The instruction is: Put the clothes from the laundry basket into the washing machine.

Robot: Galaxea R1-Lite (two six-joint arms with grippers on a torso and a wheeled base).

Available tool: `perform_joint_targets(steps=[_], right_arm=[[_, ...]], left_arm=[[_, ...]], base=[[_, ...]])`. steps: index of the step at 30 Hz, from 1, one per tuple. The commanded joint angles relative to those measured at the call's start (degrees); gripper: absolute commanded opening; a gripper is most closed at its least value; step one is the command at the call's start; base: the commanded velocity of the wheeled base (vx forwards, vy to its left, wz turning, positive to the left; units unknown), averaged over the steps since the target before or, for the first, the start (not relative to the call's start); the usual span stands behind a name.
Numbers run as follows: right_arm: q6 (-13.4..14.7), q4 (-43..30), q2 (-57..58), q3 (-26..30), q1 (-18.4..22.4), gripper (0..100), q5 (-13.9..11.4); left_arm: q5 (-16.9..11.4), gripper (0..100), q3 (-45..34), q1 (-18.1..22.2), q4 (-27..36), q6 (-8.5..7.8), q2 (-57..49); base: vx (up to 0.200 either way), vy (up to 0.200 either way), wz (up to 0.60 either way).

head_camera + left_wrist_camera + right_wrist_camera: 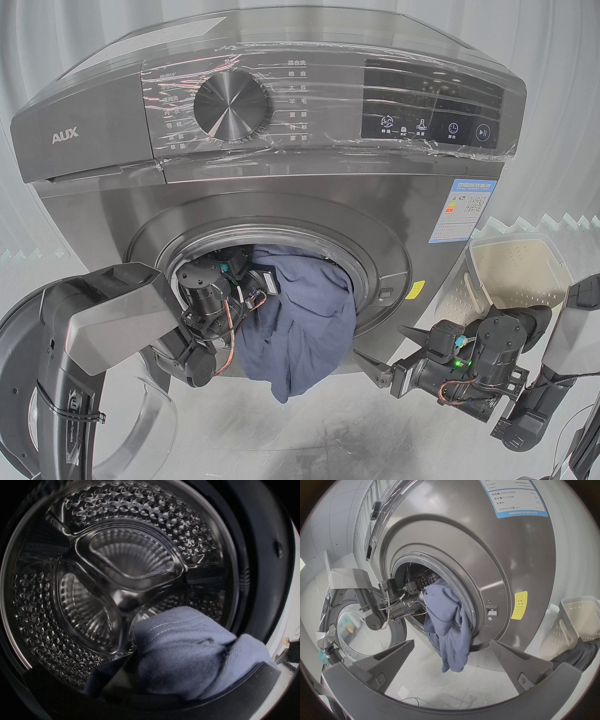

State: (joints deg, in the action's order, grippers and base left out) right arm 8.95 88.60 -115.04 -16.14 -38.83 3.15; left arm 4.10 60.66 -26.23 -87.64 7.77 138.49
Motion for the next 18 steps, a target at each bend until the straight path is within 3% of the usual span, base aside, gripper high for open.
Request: perform_joint_targets(steps=[1, 14, 18], right_arm=[[0.0, 0.1, -0.3, 0.0, -0.4, 100, 0.0], [0.0, 0.1, -0.4, 0.0, -0.7, 100, 0.1], [0.0, 0.1, -0.6, 0.0, -0.7, 100, 0.1]], left_arm=[[0.5, 0, 4.0, 0.5, 1.5, -0.03, 3.6], [1.4, 0, 17.8, 0.7, 10.6, -0.03, 8.6], [4.4, 0, 25.6, 1.0, 16.1, -0.65, 10.9]], base=[[0.0, 0.0, 0.0], [0.0, 0.0, 0.0], [0.0, 0.0, 0.0]])
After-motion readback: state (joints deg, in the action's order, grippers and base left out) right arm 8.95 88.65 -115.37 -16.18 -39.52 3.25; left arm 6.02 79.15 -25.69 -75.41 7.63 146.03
